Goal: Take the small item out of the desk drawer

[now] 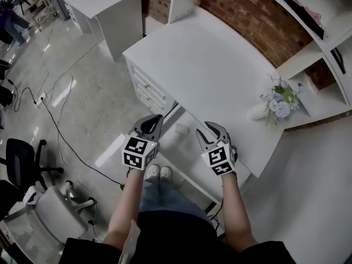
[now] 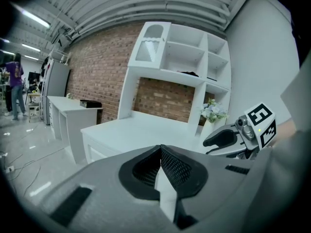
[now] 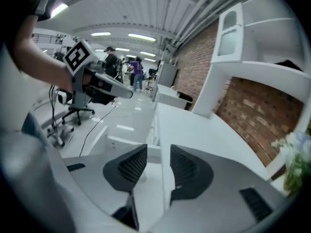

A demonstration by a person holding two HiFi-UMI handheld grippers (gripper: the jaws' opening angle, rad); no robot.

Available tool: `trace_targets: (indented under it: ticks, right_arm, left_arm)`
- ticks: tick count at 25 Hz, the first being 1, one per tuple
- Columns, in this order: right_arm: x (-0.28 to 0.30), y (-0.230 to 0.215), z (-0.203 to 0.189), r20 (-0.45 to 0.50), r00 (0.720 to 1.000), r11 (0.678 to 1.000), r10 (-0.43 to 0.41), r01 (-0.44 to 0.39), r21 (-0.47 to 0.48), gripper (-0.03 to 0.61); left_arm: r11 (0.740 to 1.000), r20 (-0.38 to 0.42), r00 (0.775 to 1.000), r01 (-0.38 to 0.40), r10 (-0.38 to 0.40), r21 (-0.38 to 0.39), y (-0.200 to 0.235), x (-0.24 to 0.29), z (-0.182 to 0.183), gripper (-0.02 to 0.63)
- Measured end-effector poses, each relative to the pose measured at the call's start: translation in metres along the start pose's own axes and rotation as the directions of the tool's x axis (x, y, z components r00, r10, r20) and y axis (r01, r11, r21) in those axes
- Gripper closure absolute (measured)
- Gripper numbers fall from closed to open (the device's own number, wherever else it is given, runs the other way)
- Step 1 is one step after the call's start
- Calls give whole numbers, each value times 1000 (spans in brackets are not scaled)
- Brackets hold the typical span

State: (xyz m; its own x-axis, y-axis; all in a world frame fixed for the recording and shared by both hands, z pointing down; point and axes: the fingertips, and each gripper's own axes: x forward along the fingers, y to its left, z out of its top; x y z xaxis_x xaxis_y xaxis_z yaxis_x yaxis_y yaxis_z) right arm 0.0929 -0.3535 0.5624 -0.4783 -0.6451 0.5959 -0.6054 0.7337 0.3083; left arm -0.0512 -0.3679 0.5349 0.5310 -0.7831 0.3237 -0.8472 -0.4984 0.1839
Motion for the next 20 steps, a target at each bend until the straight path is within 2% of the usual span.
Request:
trace_targets:
  ticks: [3, 6, 8, 11, 17, 20]
  right_arm:
    - [30, 24, -15, -133, 986, 975, 98, -122, -186, 437]
    - [57, 49, -37, -257, 954, 919, 153, -233, -319, 428]
    - [73, 60, -52, -326, 931, 882, 166, -289, -374, 423]
    - [98, 71, -74, -408, 899, 845, 162, -339, -413, 419]
    - [138, 89, -113, -532, 829, 824, 172, -416, -384, 400]
    - [153, 90, -126, -574, 804, 814, 156, -434, -387, 394]
  left_arm:
    - [1000, -18, 1000, -10, 10, -18, 5, 1, -10, 604]
    - [999, -42, 999, -21, 20, -41, 8, 2, -22, 605]
    - [998, -60, 998, -37, 34, -59, 13, 4, -31, 604]
    - [994, -75, 996, -60, 53, -90, 24, 7, -42, 604]
    - [988, -90, 992, -97, 86, -122, 46, 8, -53, 604]
    - [985, -103, 990, -108, 94, -137, 53, 9, -61, 604]
